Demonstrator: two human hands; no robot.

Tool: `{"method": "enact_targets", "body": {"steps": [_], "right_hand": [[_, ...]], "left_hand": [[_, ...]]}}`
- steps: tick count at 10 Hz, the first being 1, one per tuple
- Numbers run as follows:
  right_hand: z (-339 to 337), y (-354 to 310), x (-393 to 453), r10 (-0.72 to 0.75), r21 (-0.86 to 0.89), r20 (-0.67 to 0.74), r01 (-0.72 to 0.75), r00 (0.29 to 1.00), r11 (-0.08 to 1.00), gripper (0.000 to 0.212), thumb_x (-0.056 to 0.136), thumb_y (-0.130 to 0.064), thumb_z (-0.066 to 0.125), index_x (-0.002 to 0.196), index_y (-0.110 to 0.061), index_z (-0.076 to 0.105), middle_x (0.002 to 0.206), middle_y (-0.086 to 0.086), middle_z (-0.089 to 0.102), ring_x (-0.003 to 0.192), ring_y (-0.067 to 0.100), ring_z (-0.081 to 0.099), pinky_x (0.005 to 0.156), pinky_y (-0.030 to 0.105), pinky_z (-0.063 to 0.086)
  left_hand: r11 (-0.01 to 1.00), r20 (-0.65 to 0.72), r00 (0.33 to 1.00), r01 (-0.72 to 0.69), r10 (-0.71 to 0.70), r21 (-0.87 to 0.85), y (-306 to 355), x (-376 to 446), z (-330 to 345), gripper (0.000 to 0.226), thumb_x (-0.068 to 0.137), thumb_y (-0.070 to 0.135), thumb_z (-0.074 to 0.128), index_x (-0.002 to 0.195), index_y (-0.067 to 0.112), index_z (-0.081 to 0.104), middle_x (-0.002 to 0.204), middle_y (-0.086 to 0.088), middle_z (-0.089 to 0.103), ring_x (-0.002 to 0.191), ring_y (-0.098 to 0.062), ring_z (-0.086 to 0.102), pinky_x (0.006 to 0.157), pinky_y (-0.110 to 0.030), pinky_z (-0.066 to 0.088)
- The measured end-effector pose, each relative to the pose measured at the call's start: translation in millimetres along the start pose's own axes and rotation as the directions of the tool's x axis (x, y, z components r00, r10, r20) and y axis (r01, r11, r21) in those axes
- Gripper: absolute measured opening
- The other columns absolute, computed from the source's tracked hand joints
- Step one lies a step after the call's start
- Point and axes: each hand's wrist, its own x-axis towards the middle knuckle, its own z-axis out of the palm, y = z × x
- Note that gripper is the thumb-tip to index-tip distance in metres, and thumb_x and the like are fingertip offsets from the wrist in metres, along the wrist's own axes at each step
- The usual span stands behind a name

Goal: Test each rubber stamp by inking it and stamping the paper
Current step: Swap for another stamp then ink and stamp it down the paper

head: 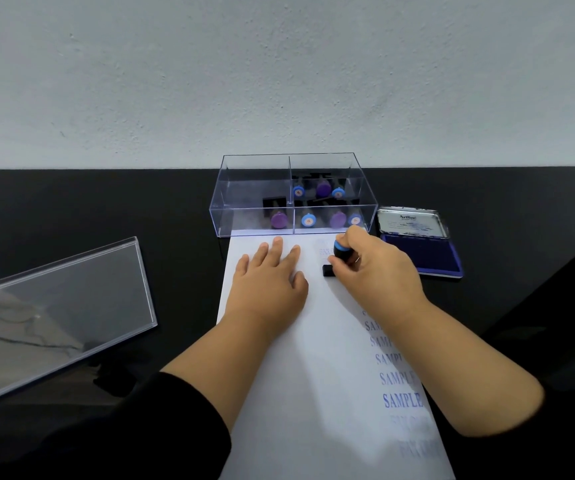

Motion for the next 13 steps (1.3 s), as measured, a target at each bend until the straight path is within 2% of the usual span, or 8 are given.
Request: {"method": "enact_targets", "body": {"steps": [1,3,4,5,6,7,13], "right_hand": [[-0.6,0.4,-0.5,-0.001,-0.008,0.004,0.001,1.000,1.000,0.015,0.091,-0.028,0.056,0.103,-0.020,0.054,0.091,-0.004,0.064,0.080,0.019,0.058,0.068,0.034,0.049],[-5.8,7.5,3.5,0.084,0.110,-0.098,-0.073,0.992,0.991,0.017,0.088,-0.027,0.061,0.102,-0.020,0.057,0.074,-0.012,0.050,0.071,0.012,0.050,0.061,0.025,0.037],[-10.6,12.1,5.2,0.133,0.190,-0.110,-0.111,0.985,0.976,0.016,0.087,-0.025,0.062,0.101,-0.018,0.057,0.072,-0.011,0.054,0.074,0.018,0.058,0.067,0.032,0.049],[-15.2,18.9,7.2,0.189,0.262,-0.134,-0.150,0.973,0.953,0.014,0.087,-0.024,0.063,0.097,-0.020,0.055,0.072,-0.009,0.058,0.074,0.019,0.060,0.073,0.039,0.052],[-19.3,25.3,8.5,0.239,0.314,-0.151,-0.182,0.959,0.932,0.013,0.086,-0.025,0.063,0.094,-0.025,0.053,0.068,-0.011,0.056,0.070,0.016,0.057,0.073,0.039,0.052],[-20.9,27.2,8.5,0.260,0.322,-0.155,-0.200,0.953,0.926,0.014,0.086,-0.026,0.063,0.098,-0.025,0.056,0.070,-0.011,0.057,0.072,0.017,0.059,0.073,0.036,0.052],[-19.2,27.0,9.0,0.234,0.321,-0.142,-0.179,0.962,0.930,0.015,0.087,-0.025,0.063,0.094,-0.026,0.050,0.069,-0.010,0.057,0.069,0.015,0.058,0.070,0.040,0.053]], "left_hand": [[1.000,-0.006,1.000,0.001,-0.001,-0.001,0.4,-0.4,0.0,0.053,0.101,0.034,0.022,0.152,0.033,0.009,0.160,0.004,-0.003,0.147,-0.014,-0.005,0.117,-0.035,-0.006],[1.000,-0.006,1.000,-0.002,0.002,-0.007,-0.5,-1.1,0.3,0.053,0.101,0.034,0.021,0.152,0.033,0.010,0.160,0.004,-0.003,0.147,-0.014,-0.006,0.117,-0.035,-0.006],[1.000,-0.010,1.000,0.000,0.000,-0.009,-0.5,-1.2,0.5,0.052,0.101,0.034,0.022,0.152,0.033,0.010,0.160,0.005,-0.003,0.147,-0.013,-0.006,0.117,-0.034,-0.006],[1.000,-0.012,1.000,-0.001,0.001,-0.010,-0.2,-1.7,0.2,0.052,0.101,0.033,0.022,0.152,0.033,0.010,0.160,0.005,-0.003,0.147,-0.013,-0.006,0.117,-0.034,-0.006],[1.000,-0.015,1.000,0.002,-0.002,-0.010,0.3,-1.9,0.3,0.052,0.101,0.032,0.022,0.152,0.032,0.010,0.160,0.005,-0.002,0.147,-0.013,-0.005,0.117,-0.034,-0.006],[1.000,-0.016,1.000,0.004,-0.004,-0.008,0.7,-1.6,0.4,0.052,0.101,0.032,0.022,0.152,0.032,0.010,0.160,0.005,-0.002,0.147,-0.013,-0.005,0.117,-0.034,-0.005],[1.000,-0.023,1.000,0.000,0.000,0.000,-0.4,-1.3,1.1,0.052,0.101,0.033,0.022,0.152,0.033,0.010,0.160,0.005,-0.002,0.147,-0.013,-0.004,0.117,-0.034,-0.006]]}}
